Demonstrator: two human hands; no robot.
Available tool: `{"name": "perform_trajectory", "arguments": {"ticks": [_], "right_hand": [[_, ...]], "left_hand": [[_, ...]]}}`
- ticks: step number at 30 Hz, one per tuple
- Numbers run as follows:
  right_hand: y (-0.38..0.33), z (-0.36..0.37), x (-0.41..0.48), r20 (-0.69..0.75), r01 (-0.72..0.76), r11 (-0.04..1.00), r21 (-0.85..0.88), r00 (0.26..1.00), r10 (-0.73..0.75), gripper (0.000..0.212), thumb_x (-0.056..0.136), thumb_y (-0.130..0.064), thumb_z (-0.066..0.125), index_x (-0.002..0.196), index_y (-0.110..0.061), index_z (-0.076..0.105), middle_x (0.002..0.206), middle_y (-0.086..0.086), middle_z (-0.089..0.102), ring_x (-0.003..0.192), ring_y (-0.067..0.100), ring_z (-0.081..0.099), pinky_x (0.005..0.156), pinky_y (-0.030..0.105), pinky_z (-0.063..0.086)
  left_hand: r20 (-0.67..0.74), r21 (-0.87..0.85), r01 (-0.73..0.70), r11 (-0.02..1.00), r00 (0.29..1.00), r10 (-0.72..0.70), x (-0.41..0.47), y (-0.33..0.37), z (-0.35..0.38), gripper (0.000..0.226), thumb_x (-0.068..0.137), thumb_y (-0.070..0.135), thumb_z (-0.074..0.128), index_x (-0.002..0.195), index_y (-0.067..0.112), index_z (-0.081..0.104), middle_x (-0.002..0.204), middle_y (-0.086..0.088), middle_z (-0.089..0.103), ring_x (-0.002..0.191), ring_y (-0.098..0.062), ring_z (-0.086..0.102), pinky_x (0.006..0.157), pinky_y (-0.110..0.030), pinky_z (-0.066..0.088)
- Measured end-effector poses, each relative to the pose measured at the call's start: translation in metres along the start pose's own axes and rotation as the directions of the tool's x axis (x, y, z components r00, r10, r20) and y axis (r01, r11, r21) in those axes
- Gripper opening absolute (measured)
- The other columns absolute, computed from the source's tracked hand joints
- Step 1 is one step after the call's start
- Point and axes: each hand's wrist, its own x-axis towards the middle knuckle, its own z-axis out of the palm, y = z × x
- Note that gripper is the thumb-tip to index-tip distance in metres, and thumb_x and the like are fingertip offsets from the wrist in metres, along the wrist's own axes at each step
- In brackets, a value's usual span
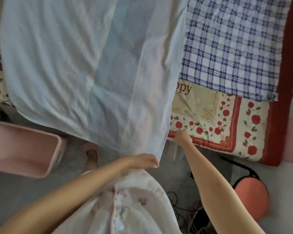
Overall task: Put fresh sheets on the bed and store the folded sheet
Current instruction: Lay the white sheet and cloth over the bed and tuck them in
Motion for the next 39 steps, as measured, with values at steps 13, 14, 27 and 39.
{"name": "perform_trajectory", "arguments": {"ticks": [13,14,27,39], "right_hand": [[-0.362,-0.006,-0.020,0.030,0.426,0.903,-0.058,0.905,-0.425,0.042,0.091,-0.008,0.042,0.132,-0.010,0.049,0.135,0.016,0.040,0.083,0.026,0.059,0.077,0.029,0.045],[-0.384,0.003,-0.024,0.038,0.436,0.899,-0.039,0.900,-0.435,0.041,0.091,-0.007,0.043,0.131,-0.009,0.049,0.132,0.017,0.043,0.078,0.024,0.057,0.070,0.025,0.045],[-0.684,0.105,0.036,0.016,0.825,0.509,-0.244,0.528,-0.849,0.063,0.089,-0.006,0.053,0.145,-0.021,0.026,0.145,-0.002,0.031,0.119,0.022,0.049,0.089,0.039,0.049],[-0.799,0.123,0.155,0.259,0.544,-0.320,-0.776,-0.187,-0.947,0.047,0.073,-0.008,0.045,0.113,-0.020,0.065,0.112,0.004,0.064,0.100,0.026,0.061,0.090,0.032,0.034]], "left_hand": [[-0.568,-0.817,-0.338,0.466,0.610,-0.553,-0.169,-0.289,-0.210,0.022,0.094,0.014,0.051,0.114,0.007,0.055,0.113,-0.009,0.059,0.116,-0.023,0.053,0.089,-0.032,0.039],[-0.574,-0.814,-0.345,0.467,0.599,-0.559,-0.176,-0.305,-0.218,0.024,0.091,0.020,0.056,0.112,0.009,0.058,0.105,-0.006,0.062,0.106,-0.019,0.058,0.083,-0.029,0.042],[-0.824,-0.566,-0.438,0.698,0.305,-0.477,-0.128,-0.488,-0.452,0.075,0.081,0.021,0.072,0.144,0.015,0.032,0.146,-0.004,0.039,0.132,-0.023,0.038,0.106,-0.037,0.034],[-0.996,0.082,-0.014,0.997,0.023,0.082,-0.026,-0.470,-0.480,0.048,0.067,-0.005,0.063,0.113,0.004,0.056,0.092,-0.013,0.057,0.073,-0.025,0.058,0.043,-0.027,0.039]]}}
